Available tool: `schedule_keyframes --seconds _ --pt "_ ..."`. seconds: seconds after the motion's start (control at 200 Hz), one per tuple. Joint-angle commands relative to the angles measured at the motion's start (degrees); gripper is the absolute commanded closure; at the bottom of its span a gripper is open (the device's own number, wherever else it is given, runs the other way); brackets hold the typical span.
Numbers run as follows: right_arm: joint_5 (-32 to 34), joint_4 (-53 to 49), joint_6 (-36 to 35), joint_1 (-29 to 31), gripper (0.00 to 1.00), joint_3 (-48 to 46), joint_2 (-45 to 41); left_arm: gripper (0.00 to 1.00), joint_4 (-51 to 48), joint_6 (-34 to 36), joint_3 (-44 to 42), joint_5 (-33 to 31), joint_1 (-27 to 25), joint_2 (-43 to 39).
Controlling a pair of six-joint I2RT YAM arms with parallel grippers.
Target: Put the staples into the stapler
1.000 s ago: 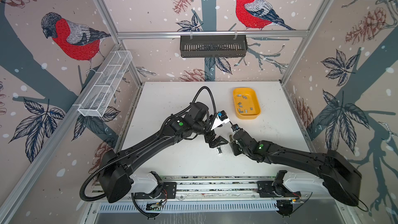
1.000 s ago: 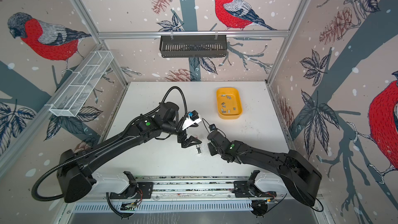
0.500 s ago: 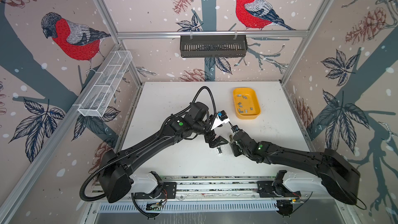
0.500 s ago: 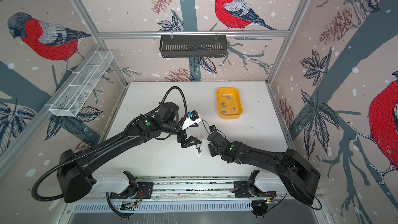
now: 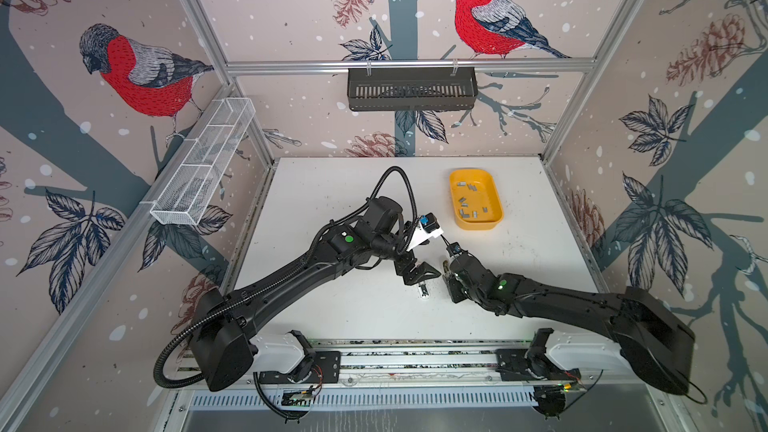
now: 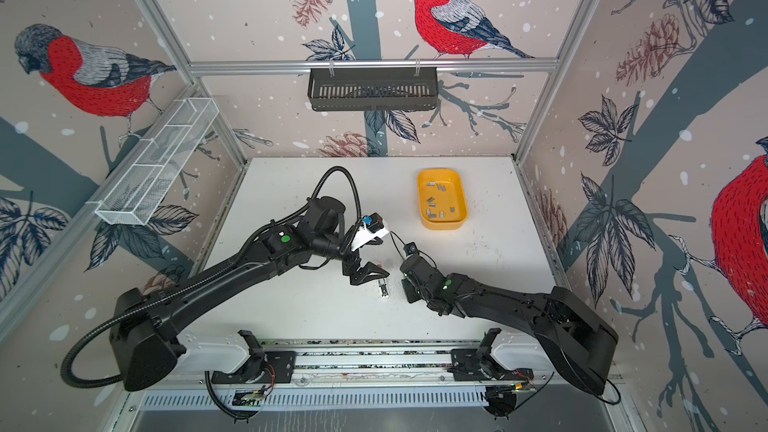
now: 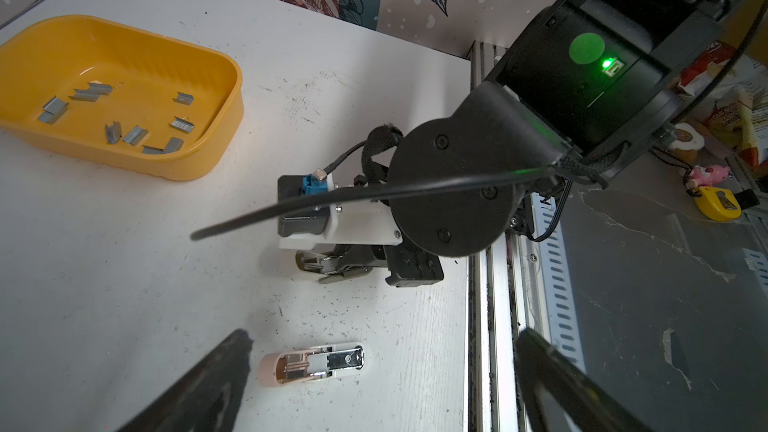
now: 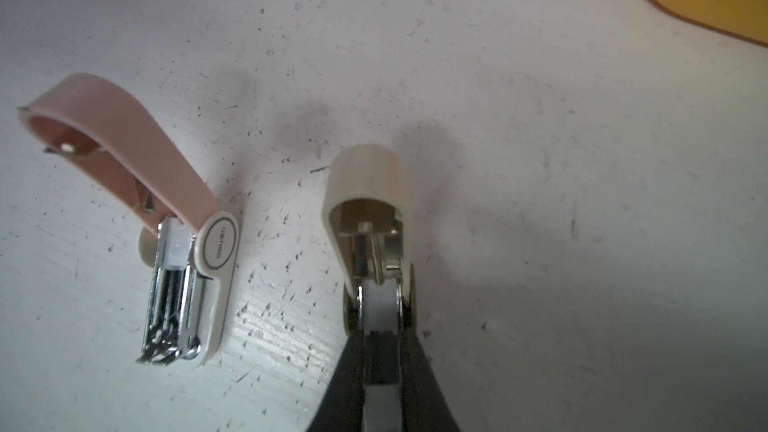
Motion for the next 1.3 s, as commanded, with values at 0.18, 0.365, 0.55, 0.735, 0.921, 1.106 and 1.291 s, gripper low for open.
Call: schedule_keyframes --seconds 0.18,0.365,0.55,0.735,0.921,1.106,1.291 --pt "0.85 0.94 0.52 0.11 0.79 0.1 0.1 0.02 -0.53 0.7 0.44 1.23 0.05 0.11" --pt "0.91 0.94 0.43 0.11 0.78 0.16 0.1 0.01 -0.54 0.7 0.45 1.43 0.06 0.24" --pt "0.78 1.1 0.34 0.11 0.77 0.46 0.1 0.02 -0.46 0.7 0.49 1.56 0.06 0.33" --pt "0.76 0.96 0.33 0.09 0.77 0.73 0.1 0.02 -0.5 0.7 0.44 1.67 0.05 0.33" --pt "1.43 0.54 1.11 0.06 0.75 1.42 -1.63 0.02 -0.26 0.55 0.47 1.37 0.07 0.11" --pt "1.93 -0.59 2.6 -0.06 0.74 2.98 -6.4 0.02 3.66 -1.56 -1.49 0.91 0.21 -2.34" --pt "1.87 -4.55 3.41 -2.25 0.72 7.08 -11.3 0.01 9.77 -5.64 -3.91 1.63 3.21 -6.71"
